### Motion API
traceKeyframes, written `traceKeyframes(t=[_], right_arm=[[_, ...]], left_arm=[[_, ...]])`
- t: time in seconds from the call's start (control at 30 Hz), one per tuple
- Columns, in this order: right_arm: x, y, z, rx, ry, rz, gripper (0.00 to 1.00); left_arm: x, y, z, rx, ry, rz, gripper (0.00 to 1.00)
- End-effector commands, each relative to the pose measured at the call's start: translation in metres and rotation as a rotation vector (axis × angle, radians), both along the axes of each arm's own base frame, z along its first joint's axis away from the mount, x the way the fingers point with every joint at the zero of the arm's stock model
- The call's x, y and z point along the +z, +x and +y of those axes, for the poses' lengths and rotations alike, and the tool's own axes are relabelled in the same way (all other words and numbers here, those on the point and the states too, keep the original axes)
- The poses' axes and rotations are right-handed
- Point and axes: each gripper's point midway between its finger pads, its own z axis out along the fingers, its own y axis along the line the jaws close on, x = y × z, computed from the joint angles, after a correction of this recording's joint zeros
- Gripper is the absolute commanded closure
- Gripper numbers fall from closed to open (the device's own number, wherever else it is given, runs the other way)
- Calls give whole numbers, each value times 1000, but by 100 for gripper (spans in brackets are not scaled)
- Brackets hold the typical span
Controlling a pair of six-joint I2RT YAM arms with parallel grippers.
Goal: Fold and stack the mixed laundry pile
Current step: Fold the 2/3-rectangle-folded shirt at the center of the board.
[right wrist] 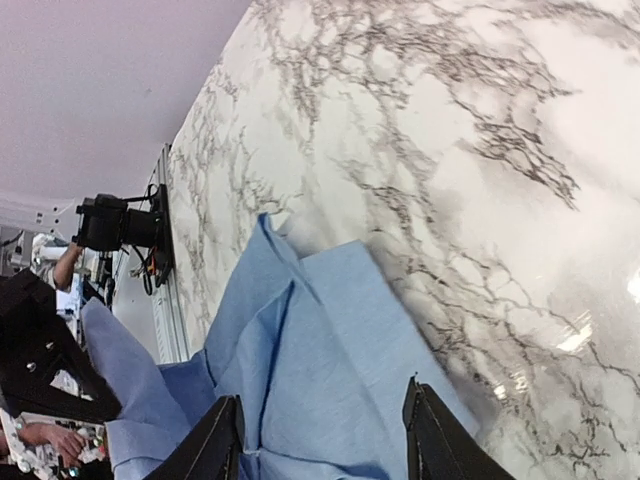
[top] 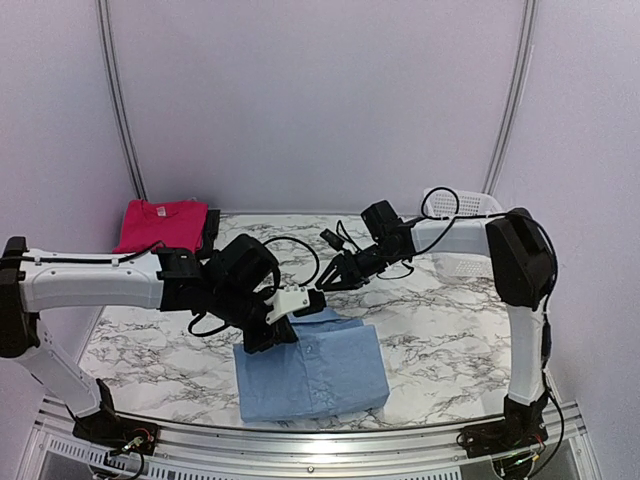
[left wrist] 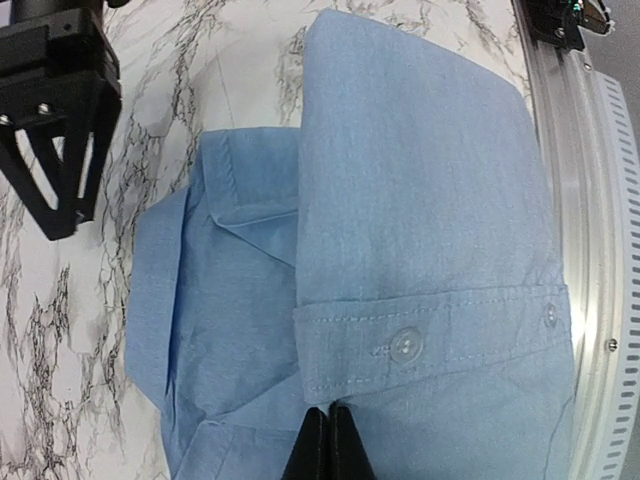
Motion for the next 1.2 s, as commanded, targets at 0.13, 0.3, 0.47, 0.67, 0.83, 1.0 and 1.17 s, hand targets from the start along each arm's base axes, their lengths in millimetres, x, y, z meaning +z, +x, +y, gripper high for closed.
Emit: traceKeyframes(t=[0.13,0.3,0.47,0.67,0.83,1.0,1.17], right_arm=[[-72,16,15,-4,-41,138,63],[-89,7,13,6,-50,173,68],[-84,15,10,-6,-40,175,68],[-56,59,-14,-133,-15,134,59],[-34,81,-47,-198,-13,104,51],[-14,63,-63,-177,32,73,37],[-27,33,-75,-180,18,101,32]], left_arm=[[-19,60,4,-5,37,3,100],[-24,106,18,57,48,-41,100],[-36,137,14,67,49,-79,100],[-52,148,1,28,28,-82,98],[-52,153,-11,26,-6,-66,95],[-27,174,7,235,-45,-48,68],[2,184,58,550,-220,208,56]])
